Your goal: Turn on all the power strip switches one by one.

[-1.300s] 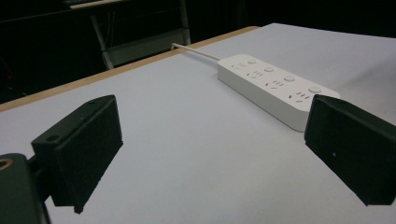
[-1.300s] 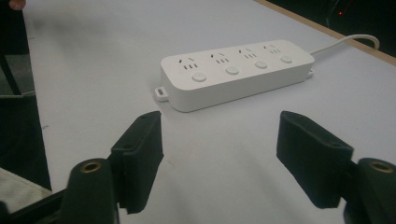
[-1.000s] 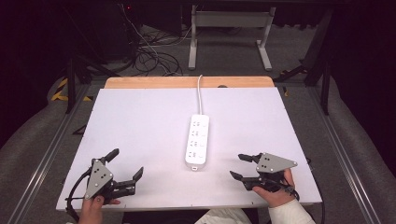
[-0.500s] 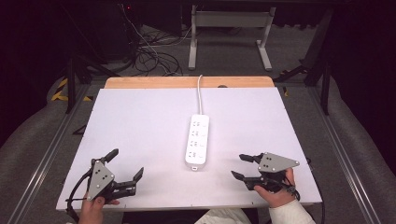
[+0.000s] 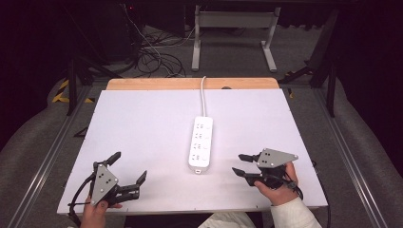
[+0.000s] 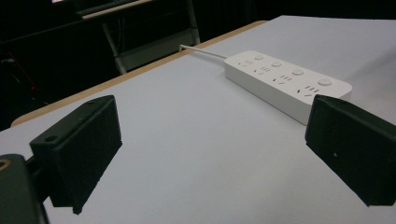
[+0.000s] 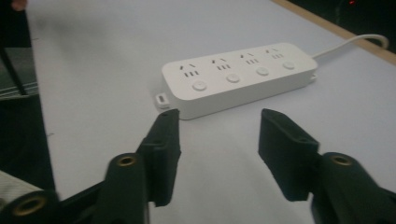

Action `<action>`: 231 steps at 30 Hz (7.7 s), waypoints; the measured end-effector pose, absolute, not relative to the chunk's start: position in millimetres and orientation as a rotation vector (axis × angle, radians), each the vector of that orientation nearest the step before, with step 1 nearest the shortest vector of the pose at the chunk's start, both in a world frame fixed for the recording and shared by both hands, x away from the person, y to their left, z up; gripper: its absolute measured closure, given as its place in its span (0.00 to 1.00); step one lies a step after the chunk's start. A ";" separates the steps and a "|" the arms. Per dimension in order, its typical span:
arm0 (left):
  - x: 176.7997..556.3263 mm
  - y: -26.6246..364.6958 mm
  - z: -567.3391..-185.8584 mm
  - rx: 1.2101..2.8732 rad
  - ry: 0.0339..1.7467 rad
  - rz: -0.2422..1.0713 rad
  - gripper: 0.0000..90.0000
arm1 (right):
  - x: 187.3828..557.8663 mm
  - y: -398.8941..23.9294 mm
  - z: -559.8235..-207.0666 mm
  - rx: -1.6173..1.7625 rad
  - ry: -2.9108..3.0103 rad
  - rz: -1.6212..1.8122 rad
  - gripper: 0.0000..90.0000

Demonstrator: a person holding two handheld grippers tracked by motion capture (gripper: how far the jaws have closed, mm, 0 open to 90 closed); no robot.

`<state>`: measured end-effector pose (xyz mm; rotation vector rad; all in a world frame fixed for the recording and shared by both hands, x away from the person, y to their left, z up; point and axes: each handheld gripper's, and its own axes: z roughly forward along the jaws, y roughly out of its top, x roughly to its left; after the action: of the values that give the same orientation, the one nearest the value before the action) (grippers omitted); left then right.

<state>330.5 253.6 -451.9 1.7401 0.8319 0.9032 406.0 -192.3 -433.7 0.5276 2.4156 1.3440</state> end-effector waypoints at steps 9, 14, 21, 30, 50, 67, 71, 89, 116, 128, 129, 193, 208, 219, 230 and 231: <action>330.8 254.6 -451.7 1.741 0.832 0.897 0.04 | 418.7 -168.2 -419.2 0.488 2.433 1.360 0.59; 330.8 254.6 -451.6 1.742 0.832 0.898 0.04 | 425.1 -161.4 -417.1 0.488 2.444 1.358 0.60; 330.8 254.6 -451.6 1.742 0.832 0.896 0.04 | 433.6 -148.7 -411.9 0.473 2.455 1.368 0.63; 330.4 254.9 -451.4 1.736 0.838 0.900 0.04 | 439.6 -132.0 -409.9 0.481 2.493 1.369 0.69; 330.5 255.0 -451.2 1.733 0.845 0.912 0.04 | 450.4 -114.0 -415.9 0.540 2.506 1.401 1.00; 330.1 254.5 -451.3 1.740 0.840 0.906 0.04 | 464.8 -92.4 -444.0 0.580 2.608 1.245 1.00; 330.2 254.4 -451.4 1.740 0.839 0.903 0.04 | 466.5 -88.3 -450.2 0.572 2.623 1.211 1.00; 330.2 254.5 -451.1 1.743 0.835 0.904 0.04 | 466.7 -85.3 -459.4 0.574 2.626 1.152 1.00; 329.4 253.7 -451.1 1.740 0.834 0.899 0.04 | 466.7 -85.0 -462.5 0.572 2.621 1.138 1.00; 329.5 254.3 -450.3 1.744 0.826 0.909 0.04 | 466.3 -83.9 -462.9 0.582 2.626 1.126 1.00; 329.3 253.6 -450.8 1.741 0.832 0.899 0.04 | 466.3 -83.9 -462.9 0.582 2.626 1.126 1.00; 329.8 255.0 -450.8 1.746 0.828 0.892 0.04 | 496.6 -86.0 -464.7 0.715 2.502 1.159 1.00; 329.5 254.0 -451.0 1.745 0.831 0.889 0.04 | 494.7 -85.0 -467.8 0.705 2.486 1.143 1.00; 329.8 255.5 -450.8 1.747 0.825 0.883 0.04 | 483.9 -90.7 -444.3 0.651 2.377 1.250 1.00; 330.7 254.6 -451.6 1.752 0.832 0.894 0.04 | 485.5 -88.7 -429.9 0.667 2.378 1.284 1.00; 330.7 253.9 -452.2 1.749 0.842 0.882 0.04 | 487.1 -89.5 -429.9 0.678 2.376 1.288 1.00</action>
<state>330.7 253.9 -452.2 1.7488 0.8418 0.8819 487.1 -89.5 -429.9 0.6776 2.3762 1.2884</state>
